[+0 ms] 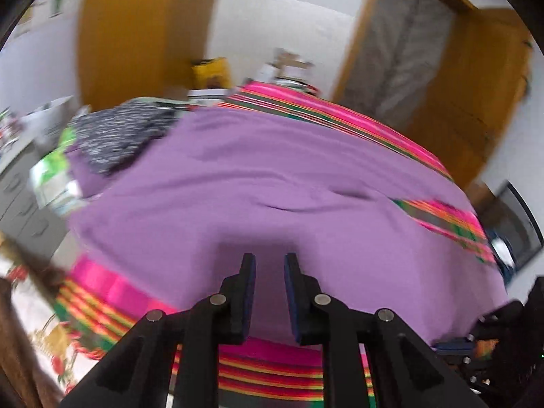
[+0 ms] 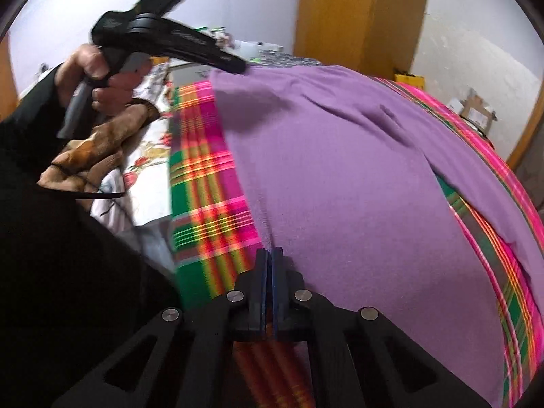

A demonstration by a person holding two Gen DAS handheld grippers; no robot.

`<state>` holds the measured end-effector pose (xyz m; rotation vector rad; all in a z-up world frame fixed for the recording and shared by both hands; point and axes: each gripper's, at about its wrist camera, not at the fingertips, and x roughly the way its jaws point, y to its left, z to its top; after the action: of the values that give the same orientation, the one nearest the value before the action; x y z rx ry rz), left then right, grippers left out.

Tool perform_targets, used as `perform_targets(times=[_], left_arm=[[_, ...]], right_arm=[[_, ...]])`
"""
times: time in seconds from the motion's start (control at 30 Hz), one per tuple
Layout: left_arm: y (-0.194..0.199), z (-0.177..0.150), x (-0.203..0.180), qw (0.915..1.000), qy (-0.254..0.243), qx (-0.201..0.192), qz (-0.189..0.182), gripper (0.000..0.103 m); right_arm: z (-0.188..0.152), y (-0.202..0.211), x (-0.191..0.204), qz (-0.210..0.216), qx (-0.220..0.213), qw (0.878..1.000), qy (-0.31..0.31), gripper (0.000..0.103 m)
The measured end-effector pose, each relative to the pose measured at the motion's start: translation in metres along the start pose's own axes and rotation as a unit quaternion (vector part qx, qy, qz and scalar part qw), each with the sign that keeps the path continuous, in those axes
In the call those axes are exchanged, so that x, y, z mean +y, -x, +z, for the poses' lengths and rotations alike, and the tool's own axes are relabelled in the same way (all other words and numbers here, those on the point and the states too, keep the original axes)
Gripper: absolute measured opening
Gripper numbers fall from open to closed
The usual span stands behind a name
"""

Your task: Fold clothes

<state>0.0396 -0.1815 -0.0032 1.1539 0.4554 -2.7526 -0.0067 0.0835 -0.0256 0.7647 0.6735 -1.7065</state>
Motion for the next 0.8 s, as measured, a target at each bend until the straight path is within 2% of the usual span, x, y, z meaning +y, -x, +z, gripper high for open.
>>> perform_targets(times=[0.07,0.17,0.23,0.3,0.37,0.47,0.53,0.67,0.73,0.77,0.8], left_arm=[[-0.007,-0.002,-0.014,0.9997,-0.019,0.011,-0.012,0.018],[-0.017,-0.004,-0.031,0.9986,-0.04,0.025,-0.026,0.018],[-0.023,-0.004,-0.043,0.9972,-0.054,0.034,-0.038,0.018],[-0.03,-0.003,-0.054,0.9958,-0.068,0.042,-0.046,0.018],[-0.037,-0.003,-0.064,0.9944,-0.079,0.048,-0.051,0.018],[-0.043,0.0,-0.076,0.9928,-0.092,0.05,-0.058,0.018],[-0.045,0.003,-0.081,0.9921,-0.096,0.051,-0.062,0.018],[-0.051,0.005,-0.089,0.9912,-0.1,0.057,-0.066,0.018],[-0.052,0.006,-0.09,0.9911,-0.1,0.059,-0.065,0.018],[-0.052,0.007,-0.09,0.9912,-0.099,0.059,-0.064,0.018],[-0.053,0.007,-0.089,0.9913,-0.099,0.06,-0.063,0.018]], right_arm=[[-0.003,0.003,0.0,0.002,-0.003,1.0,-0.006,0.002],[-0.008,0.015,-0.018,-0.017,-0.018,0.998,-0.055,0.013],[-0.013,0.03,-0.03,-0.034,-0.039,0.995,-0.081,0.015],[-0.022,0.045,-0.045,-0.07,-0.051,0.991,-0.105,0.026],[-0.041,0.063,-0.076,-0.124,-0.054,0.979,-0.154,0.033],[-0.065,0.075,-0.117,-0.161,-0.04,0.961,-0.222,0.034],[-0.074,0.075,-0.139,-0.17,-0.035,0.952,-0.25,0.034],[-0.067,0.063,-0.156,-0.134,-0.046,0.958,-0.25,0.033],[-0.065,0.048,-0.162,-0.132,-0.017,0.958,-0.254,0.03],[-0.065,0.046,-0.167,-0.133,-0.015,0.956,-0.261,0.023],[-0.065,0.049,-0.173,-0.141,-0.02,0.953,-0.269,0.024]])
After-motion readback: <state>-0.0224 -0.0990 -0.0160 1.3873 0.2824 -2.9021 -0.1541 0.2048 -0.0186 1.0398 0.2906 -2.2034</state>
